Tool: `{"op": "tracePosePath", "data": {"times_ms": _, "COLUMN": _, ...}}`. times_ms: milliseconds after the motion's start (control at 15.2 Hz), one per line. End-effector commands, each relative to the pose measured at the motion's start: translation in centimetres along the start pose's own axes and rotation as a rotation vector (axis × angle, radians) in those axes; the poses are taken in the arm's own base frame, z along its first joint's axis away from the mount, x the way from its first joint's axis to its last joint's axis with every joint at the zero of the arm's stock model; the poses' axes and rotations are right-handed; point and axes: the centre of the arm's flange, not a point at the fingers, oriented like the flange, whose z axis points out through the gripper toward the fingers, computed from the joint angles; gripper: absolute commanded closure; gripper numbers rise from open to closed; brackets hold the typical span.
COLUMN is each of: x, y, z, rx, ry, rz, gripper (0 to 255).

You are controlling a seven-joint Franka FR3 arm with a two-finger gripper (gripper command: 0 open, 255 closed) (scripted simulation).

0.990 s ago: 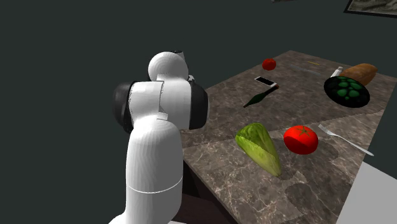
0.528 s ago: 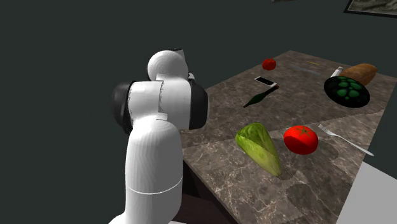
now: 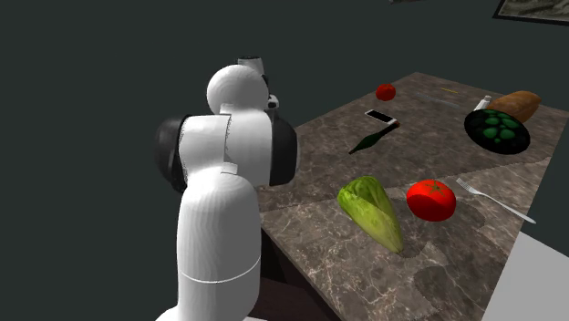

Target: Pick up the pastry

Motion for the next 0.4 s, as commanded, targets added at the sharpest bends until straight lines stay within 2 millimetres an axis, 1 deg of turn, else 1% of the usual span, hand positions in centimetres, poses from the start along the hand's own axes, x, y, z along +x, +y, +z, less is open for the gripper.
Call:
{"op": "tracePosePath", "data": {"times_ms": 0, "x": 0.0, "y": 0.1, "z": -1.1, "rx": 0.0, "ry": 0.0, "rz": 0.0, "gripper": 255}}
{"op": "tracePosePath", "data": {"times_ms": 198, "x": 0.0, "y": 0.1, "z": -2.7, "rx": 0.0, "ry": 0.0, "rz": 0.0, "gripper": 255}}
{"op": "tracePosePath", "data": {"times_ms": 330, "x": 0.0, "y": 0.1, "z": -2.7, "rx": 0.0, "ry": 0.0, "rz": 0.0, "gripper": 255}}
